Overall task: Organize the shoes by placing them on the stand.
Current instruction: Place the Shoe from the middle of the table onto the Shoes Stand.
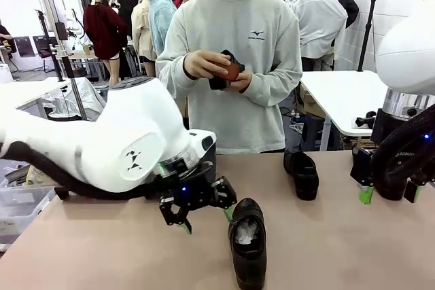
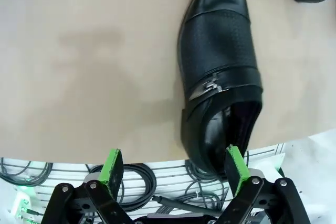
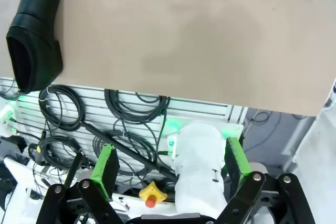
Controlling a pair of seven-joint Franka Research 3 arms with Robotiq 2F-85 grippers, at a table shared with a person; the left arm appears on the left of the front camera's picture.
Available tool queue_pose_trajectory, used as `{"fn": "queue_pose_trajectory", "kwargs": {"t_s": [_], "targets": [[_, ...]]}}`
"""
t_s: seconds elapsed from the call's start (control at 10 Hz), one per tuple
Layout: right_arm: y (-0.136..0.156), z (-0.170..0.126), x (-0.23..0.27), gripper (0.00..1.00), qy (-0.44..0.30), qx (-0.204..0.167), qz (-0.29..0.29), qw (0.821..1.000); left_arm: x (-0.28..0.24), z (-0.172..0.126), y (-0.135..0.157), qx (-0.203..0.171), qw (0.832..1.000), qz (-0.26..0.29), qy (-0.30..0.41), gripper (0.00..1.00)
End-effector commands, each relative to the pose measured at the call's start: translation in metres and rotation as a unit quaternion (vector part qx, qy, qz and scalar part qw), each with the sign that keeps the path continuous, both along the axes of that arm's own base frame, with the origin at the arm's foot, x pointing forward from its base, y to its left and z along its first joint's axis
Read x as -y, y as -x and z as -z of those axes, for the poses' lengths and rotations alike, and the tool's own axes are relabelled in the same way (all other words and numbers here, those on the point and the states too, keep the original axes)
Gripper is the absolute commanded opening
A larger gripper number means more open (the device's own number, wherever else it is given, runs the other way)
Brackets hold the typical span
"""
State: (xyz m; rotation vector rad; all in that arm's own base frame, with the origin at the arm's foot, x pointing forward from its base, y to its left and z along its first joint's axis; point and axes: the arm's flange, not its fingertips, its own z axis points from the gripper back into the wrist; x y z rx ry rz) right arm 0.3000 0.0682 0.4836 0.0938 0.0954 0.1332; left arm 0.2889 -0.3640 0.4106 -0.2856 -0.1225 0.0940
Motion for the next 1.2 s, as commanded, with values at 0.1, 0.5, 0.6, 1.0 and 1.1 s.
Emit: {"fn": "queue_pose_trajectory", "kwargs": {"t_s": [0.1, 0.5, 0.6, 1.0, 1.1], "targets": [[-0.003, -0.001, 0.000, 1.00, 0.005, -0.003, 0.005, 1.000, 0.032, 0.009, -0.006, -0.014, 1.000, -0.019, -0.016, 1.00], [-0.003, -0.001, 0.000, 1.00, 0.005, -0.003, 0.005, 1.000, 0.048, 0.032, -0.008, -0.035, 0.998, -0.011, -0.052, 1.00], [-0.003, -0.001, 0.000, 1.00, 0.005, -0.003, 0.005, 1.000, 0.052, 0.037, -0.007, -0.034, 0.998, -0.004, -0.057, 1.00], [-0.003, -0.001, 0.000, 1.00, 0.005, -0.003, 0.005, 1.000, 0.066, 0.069, -0.004, -0.020, 0.994, 0.038, -0.097, 1.00], [-0.003, -0.001, 0.000, 1.00, 0.005, -0.003, 0.005, 1.000, 0.070, 0.073, -0.001, -0.021, 0.994, 0.053, -0.095, 0.93]]}}
